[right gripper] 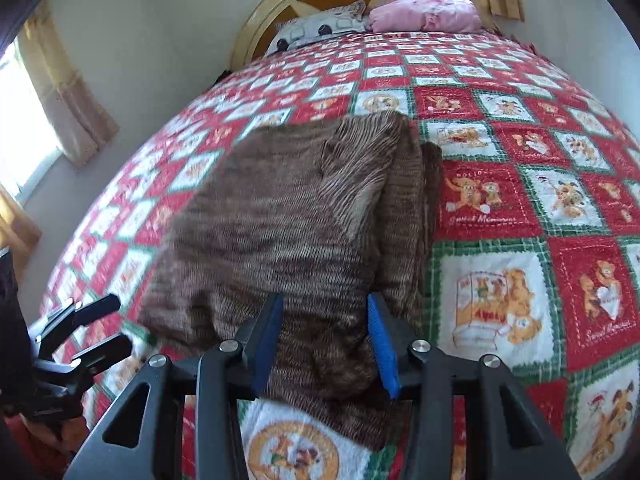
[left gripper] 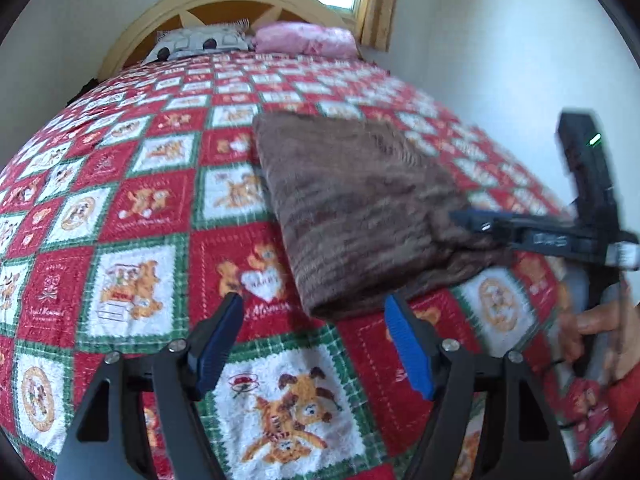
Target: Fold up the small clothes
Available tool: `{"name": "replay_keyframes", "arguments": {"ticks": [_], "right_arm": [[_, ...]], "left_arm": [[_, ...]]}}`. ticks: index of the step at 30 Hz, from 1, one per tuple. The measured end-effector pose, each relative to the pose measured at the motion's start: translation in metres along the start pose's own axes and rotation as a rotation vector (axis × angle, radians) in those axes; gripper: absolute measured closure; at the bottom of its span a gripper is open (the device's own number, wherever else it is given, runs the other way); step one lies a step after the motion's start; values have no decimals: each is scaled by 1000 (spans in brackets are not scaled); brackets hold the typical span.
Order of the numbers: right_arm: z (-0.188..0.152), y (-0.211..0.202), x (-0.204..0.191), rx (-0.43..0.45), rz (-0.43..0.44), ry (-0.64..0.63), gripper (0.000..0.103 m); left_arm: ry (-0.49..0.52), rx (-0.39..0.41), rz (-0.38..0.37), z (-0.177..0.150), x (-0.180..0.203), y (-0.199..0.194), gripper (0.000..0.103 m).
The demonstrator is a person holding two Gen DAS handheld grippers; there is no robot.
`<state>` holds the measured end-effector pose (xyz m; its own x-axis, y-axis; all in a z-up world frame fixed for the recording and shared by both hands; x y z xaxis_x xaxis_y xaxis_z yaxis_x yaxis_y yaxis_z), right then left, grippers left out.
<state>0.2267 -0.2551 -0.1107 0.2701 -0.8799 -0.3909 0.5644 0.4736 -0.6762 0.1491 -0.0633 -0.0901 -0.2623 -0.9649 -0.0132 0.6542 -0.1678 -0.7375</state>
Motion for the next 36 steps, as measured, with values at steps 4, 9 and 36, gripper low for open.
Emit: {"name": "replay_keyframes", "arguments": {"ticks": [4,9,36], "right_arm": [[-7,-10,-5,5,-37,-12,58],[-14,-10,-6,19,-57,-16,58],[19,-64,-8,81,-29,-39,27]], "left_arm": [[33,-26,79,-2,3,14,27],[-50,-45,86,6,-7,26,25],[-66,138,-64,41,-33,-23,45]]}}
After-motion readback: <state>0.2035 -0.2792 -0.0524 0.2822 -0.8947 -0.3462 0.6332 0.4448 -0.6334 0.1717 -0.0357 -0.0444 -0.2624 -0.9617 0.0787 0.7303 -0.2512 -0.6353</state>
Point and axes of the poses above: each gripper's, at about its wrist camera, not at the fingertips, and y roughly the way its jaws point, x to its right, z to its top, the point moved 2 cm from there along y, roughly the way its jaws point, and after that the axes turned 12 degrees about z, right-handed, at the moved point
